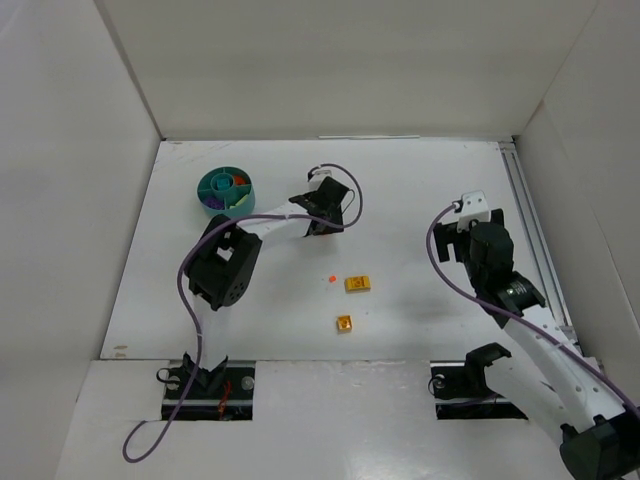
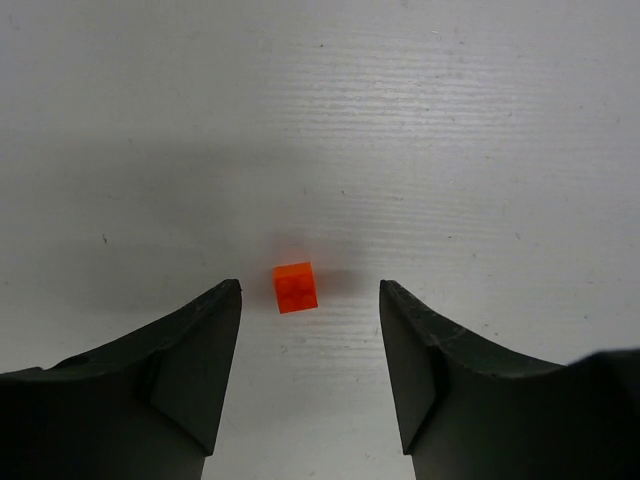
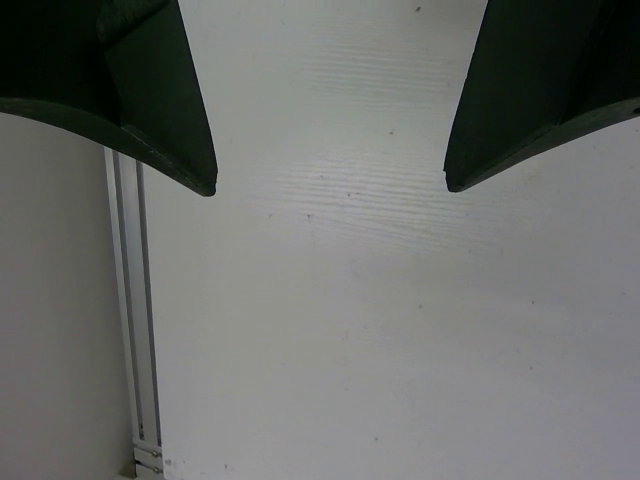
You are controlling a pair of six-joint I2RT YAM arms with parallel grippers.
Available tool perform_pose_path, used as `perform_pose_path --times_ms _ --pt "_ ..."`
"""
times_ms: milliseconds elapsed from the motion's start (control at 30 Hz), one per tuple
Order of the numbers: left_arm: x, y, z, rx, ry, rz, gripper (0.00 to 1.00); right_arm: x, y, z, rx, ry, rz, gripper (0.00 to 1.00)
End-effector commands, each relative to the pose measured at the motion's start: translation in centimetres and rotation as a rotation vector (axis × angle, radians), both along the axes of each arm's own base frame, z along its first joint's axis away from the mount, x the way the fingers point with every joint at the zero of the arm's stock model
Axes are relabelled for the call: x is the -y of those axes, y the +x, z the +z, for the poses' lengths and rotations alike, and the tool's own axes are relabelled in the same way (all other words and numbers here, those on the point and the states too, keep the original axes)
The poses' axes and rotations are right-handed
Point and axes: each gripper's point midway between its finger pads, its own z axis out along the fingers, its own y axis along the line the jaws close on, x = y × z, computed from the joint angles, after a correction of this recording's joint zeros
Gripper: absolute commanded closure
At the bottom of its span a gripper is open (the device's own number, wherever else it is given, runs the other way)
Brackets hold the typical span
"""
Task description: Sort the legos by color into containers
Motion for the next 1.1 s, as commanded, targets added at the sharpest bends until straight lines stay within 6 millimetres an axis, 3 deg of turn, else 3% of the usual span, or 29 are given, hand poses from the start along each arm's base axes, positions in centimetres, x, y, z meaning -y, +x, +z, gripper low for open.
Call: perform_pose_path --times_ms 0,233,367,433,700,800,867,967,1000,1067 --pt "1.3 0.8 0.8 0.023 0.007 -0.03 0.49 0.3 0.0 0.2 0.012 0.026 -0.011 0.0" --pt "0.8 0.6 -1.0 -0.015 0.075 0.001 0.62 1.0 0.0 0.0 0.003 0.026 -0.03 0.0" --pt "0.7 0.7 -0.8 -0.014 0.071 0.021 0.7 1.2 -0.1 0.2 0.012 0.029 -0.039 0.0" --pt "1.0 0.3 -0.9 -0.022 0.072 0.019 0.79 1.1 -0.2 0.0 0.011 0.032 -0.03 0.0" --pt "0.8 0.1 0.3 -0.011 0.062 0.02 0.94 1.5 -0.4 0.1 0.011 0.032 -0.039 0.0" --pt "0.6 0.3 2.5 0.029 0.05 0.032 0.94 1.5 -0.5 -0.4 0.002 0.029 -0.039 0.0" --pt "0.3 0.7 5.1 0.076 0.035 0.047 0.94 1.5 -0.5 -0.4 0.002 0.029 -0.039 0.0" --pt "-2.3 2.3 8.3 0.139 0.011 0.11 0.94 1.5 -0.6 -0.1 0.011 0.032 -0.039 0.0" --pt "-4.4 3.1 8.8 0.148 0.017 0.158 0.94 1.7 -0.6 -0.1 0.012 0.028 -0.048 0.0" --pt "-6.4 4.3 11.1 0.199 -0.019 0.209 0.93 1.7 -0.6 -0.1 0.012 0.028 -0.048 0.0"
